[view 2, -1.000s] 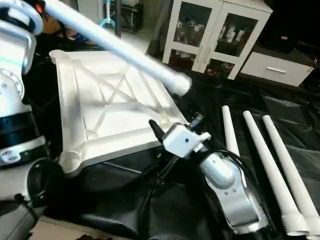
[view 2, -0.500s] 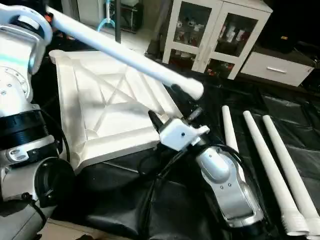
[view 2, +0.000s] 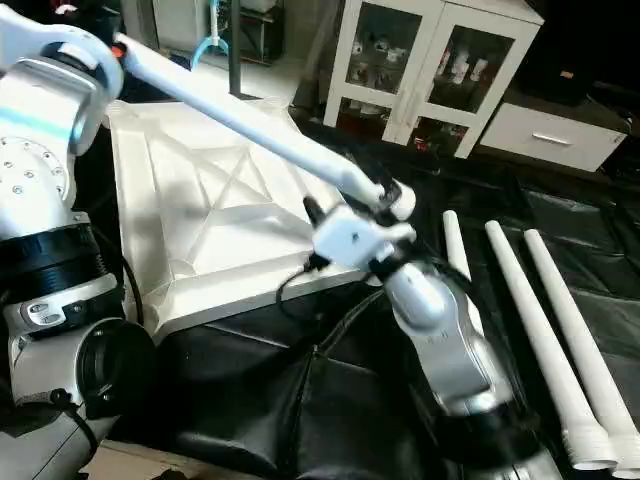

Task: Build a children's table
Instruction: Pick table leg

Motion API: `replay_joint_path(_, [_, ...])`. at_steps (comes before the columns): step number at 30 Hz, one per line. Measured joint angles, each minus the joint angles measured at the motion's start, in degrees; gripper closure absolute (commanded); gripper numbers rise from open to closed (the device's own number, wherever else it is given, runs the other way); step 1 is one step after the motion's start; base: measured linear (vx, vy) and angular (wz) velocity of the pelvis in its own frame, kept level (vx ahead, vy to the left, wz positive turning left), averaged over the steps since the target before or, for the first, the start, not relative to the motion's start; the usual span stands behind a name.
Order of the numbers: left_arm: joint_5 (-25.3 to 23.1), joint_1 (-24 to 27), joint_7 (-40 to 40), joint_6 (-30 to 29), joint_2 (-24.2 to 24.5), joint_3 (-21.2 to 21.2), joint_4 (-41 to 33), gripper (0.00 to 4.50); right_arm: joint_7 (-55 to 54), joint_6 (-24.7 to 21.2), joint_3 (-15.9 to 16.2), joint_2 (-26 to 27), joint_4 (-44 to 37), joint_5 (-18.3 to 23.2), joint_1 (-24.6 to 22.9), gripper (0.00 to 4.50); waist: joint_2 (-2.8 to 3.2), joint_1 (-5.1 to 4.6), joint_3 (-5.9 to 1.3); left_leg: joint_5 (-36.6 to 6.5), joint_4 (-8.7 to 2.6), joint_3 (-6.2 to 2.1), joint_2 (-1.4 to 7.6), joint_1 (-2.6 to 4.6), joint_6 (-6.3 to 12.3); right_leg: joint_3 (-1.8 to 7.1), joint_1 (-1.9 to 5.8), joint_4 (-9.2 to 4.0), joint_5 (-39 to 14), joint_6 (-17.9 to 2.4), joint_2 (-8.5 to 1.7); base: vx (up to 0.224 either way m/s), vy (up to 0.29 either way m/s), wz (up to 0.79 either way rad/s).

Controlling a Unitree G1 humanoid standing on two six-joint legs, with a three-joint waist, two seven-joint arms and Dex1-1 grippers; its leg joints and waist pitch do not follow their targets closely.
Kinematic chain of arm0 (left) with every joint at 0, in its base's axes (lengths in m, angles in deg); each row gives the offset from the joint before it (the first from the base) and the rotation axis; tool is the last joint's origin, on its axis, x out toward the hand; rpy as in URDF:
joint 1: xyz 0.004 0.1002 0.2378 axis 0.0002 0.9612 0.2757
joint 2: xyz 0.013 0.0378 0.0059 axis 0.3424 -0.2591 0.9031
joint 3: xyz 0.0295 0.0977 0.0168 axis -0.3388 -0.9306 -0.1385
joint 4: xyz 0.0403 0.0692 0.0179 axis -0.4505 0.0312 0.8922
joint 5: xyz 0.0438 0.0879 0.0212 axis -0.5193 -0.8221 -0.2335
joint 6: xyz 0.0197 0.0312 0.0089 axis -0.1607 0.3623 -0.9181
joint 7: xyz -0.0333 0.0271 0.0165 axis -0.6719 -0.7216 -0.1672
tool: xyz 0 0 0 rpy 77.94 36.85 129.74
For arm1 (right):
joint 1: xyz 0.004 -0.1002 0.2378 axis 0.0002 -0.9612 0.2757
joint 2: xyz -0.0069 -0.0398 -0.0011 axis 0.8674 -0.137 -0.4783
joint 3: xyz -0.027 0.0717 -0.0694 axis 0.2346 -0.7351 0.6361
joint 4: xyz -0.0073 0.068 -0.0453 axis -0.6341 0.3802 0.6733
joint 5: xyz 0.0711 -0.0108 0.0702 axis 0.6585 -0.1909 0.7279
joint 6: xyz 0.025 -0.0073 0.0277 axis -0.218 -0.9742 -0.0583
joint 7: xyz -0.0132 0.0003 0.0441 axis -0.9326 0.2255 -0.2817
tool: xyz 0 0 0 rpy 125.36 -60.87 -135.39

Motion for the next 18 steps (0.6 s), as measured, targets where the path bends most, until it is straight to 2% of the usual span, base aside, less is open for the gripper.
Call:
replay_joint_path(4, [-0.5,0.1,0.2,-0.4,0.0,-0.5,-0.7,3.22,0.8,-2.7,0.3,0.1,4.9,-0.2,4.7,0.21,-0.05,0.02,0.0,0.0,0.04,0.02,0.0,-0.02,0.0,0.0,-0.01,0.02,0.0,0.0,0.0,0.0,0.0,0.0])
replay_joint_path(8, [-1.0,0.2,0.6,-0.5,0.3,-1.1,-1.6,3.22,1.5,-5.2,0.4,0.2,7.6,-1.5,7.3,0.21,-0.19,0.19,0.01,0.0,0.04,0.03,0.0,-0.03,0.0,0.0,-0.01,0.02,0.0,0.0,0.0,0.0,0.0,0.0])
replay_joint_path(9, [-1.2,0.3,0.6,-0.6,0.4,-1.4,-1.8,3.22,2.0,-6.3,0.5,0.3,8.1,-2.0,7.6,0.48,-0.31,0.21,0.01,0.0,0.04,0.02,0.0,-0.03,0.0,0.0,-0.01,0.02,0.0,0.0,0.0,0.0,0.0,0.0])
replay_joint_path(14, [-2.3,0.4,1.4,-1.1,1.7,-2.6,-2.5,3.22,3.5,-9.9,0.9,0.8,10.4,-2.2,7.8,0.81,-0.59,0.14,0.15,0.0,0.09,0.03,0.0,-0.02,-0.01,0.01,-0.01,0.06,0.0,0.0,-0.01,0.0,0.0,0.0])
replay_joint_path(18, [-3.3,0.4,2.1,-1.1,2.1,-2.8,-3.3,3.22,3.7,-10.4,1.6,0.9,11.2,-2.0,7.8,1.2,-0.61,0.17,0.16,0.0,0.09,0.03,0.01,-0.02,-0.03,0.01,-0.01,0.08,0.0,0.0,-0.01,0.0,0.0,0.0])
